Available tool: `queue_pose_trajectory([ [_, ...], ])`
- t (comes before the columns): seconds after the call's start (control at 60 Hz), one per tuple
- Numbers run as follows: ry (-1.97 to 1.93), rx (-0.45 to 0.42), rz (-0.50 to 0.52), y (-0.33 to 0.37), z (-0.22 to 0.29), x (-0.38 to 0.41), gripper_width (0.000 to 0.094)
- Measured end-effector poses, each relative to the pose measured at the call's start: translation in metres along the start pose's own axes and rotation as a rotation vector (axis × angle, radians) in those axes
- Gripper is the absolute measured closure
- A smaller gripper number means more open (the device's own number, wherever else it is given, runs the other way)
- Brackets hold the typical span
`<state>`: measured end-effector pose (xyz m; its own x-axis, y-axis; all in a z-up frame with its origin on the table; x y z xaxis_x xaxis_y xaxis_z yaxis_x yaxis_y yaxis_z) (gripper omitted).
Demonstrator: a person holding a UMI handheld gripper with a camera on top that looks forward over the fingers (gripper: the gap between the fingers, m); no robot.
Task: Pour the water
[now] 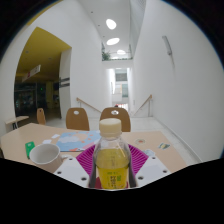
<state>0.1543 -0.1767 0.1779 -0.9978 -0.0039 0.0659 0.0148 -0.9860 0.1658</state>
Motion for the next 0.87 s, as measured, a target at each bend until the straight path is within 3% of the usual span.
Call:
queue_pose_trajectory([
  [0.067,-0.008,0.051,-0.014,0.022,0.001,-0.017,0.0385],
  [0.15,-0.030,0.111,-0.042,0.045,-0.007,-0.029,0.0058],
  [0.4,-0.119,0.149,0.095,0.199,-0.019,-0.032,0.0077],
  [0.667,-0.260,0.166,0.201,0.359,-0.066,-0.061,0.0080],
  [0.867,-0.338,0.119,0.271,0.445,-0.089,-0.114,0.0079],
])
Point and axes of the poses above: the point between the fingertips, and its own axes, seen from behind it with the camera up: x to the left, z up, y backward, against the way the camera looks, the point moved 7 cm from there along y, backward, against the way the camera looks, and after that the axes turned 3 degrees about -y, right-handed, at the moved point
